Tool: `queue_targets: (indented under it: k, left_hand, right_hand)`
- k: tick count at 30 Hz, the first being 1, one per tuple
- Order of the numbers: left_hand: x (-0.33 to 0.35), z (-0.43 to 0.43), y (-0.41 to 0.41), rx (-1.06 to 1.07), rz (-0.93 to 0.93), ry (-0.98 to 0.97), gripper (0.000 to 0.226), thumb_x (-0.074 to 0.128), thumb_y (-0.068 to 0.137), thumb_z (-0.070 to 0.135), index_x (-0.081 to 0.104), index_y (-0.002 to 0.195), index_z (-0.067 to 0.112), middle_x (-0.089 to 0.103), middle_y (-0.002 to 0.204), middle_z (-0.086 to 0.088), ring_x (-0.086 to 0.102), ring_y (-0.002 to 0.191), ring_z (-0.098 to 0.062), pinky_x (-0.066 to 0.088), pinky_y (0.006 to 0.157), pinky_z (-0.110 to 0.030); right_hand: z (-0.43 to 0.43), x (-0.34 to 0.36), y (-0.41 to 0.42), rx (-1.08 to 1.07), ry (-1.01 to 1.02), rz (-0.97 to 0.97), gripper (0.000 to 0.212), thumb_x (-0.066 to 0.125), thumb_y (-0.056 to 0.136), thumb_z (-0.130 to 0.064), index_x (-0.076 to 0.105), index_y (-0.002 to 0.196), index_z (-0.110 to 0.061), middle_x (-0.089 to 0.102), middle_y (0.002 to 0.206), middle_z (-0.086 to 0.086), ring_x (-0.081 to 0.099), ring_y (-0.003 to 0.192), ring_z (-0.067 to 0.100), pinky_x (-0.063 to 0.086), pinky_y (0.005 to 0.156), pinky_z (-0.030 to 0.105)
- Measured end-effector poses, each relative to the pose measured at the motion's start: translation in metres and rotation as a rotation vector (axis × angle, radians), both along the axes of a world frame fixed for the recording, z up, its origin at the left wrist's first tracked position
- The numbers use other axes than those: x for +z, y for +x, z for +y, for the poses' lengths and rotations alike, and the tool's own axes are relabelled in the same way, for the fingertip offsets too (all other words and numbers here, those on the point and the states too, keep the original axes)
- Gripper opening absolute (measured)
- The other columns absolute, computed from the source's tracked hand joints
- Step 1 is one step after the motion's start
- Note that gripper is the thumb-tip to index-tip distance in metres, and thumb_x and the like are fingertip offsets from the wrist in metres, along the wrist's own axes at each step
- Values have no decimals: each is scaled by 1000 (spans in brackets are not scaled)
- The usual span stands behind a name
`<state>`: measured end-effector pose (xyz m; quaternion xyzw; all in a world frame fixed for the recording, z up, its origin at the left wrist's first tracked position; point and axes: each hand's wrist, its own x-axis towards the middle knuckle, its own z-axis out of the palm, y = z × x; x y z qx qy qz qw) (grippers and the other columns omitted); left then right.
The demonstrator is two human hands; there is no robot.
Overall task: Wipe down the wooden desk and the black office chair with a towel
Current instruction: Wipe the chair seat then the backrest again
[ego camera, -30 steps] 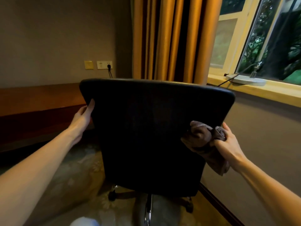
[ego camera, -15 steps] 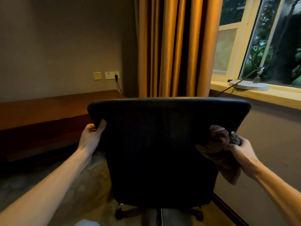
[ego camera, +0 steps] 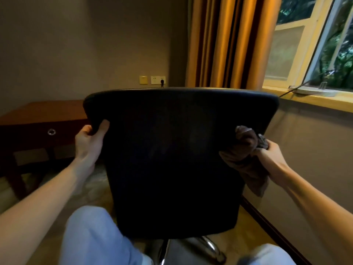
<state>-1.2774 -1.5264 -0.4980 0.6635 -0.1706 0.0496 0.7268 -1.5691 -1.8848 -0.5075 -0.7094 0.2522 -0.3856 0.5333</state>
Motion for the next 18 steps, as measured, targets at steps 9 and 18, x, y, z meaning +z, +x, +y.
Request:
queue_targets:
  k: [9,18]
  left_hand:
    - [-18,55,12,383,-162,-183,34,54,95,62,53,81,31,61,83,14,60,74,-1,44,62,-18]
    - [-111,131,212,344,-75,-360,68,58,89,75,66,125,18,72,121,-3,68,114,-27,52,100,-58]
  right_hand:
    - [43,-18,49,122,-58,-11,18,62,88,10,58,105,12,62,88,14,56,84,20,43,73,35]
    - [70,-12,131,182,-15,-18,15,61,97,-2,64,112,0,71,98,14,65,88,15,54,73,25]
